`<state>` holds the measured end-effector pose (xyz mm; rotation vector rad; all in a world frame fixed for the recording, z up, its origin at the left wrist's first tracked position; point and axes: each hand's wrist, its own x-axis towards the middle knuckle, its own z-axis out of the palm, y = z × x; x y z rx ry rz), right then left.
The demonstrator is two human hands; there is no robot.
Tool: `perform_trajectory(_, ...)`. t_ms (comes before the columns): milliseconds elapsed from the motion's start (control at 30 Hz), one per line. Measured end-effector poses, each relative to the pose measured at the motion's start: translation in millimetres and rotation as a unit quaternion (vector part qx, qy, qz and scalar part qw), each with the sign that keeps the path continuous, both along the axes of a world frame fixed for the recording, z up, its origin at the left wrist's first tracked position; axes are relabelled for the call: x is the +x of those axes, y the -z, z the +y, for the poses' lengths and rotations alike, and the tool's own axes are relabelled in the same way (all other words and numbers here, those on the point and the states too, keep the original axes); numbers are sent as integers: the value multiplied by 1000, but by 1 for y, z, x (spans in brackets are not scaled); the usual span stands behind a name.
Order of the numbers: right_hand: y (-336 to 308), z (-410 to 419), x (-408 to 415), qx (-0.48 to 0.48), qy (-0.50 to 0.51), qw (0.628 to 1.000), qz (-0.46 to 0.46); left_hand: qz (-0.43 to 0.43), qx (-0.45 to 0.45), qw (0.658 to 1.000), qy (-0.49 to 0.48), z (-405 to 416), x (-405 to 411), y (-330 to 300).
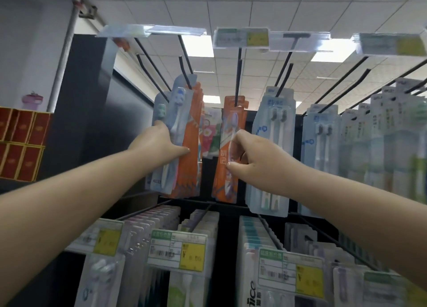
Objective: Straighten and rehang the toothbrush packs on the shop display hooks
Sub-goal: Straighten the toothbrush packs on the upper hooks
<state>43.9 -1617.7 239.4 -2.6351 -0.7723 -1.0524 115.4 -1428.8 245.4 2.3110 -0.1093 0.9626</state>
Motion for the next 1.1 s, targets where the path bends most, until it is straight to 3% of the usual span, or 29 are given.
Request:
perform_trajectory(533, 0, -9, -5, -6, 18, 1000, 1, -35, -47, 998, 31, 12, -20, 4)
perform_trajectory(967, 6, 5, -12, 4, 9, 1000, 18, 10, 23, 998, 53, 3, -48, 57)
perform_trajectory(1100, 8, 10, -15, 42, -23, 997, 57, -26, 60, 996, 66, -9, -55, 59)
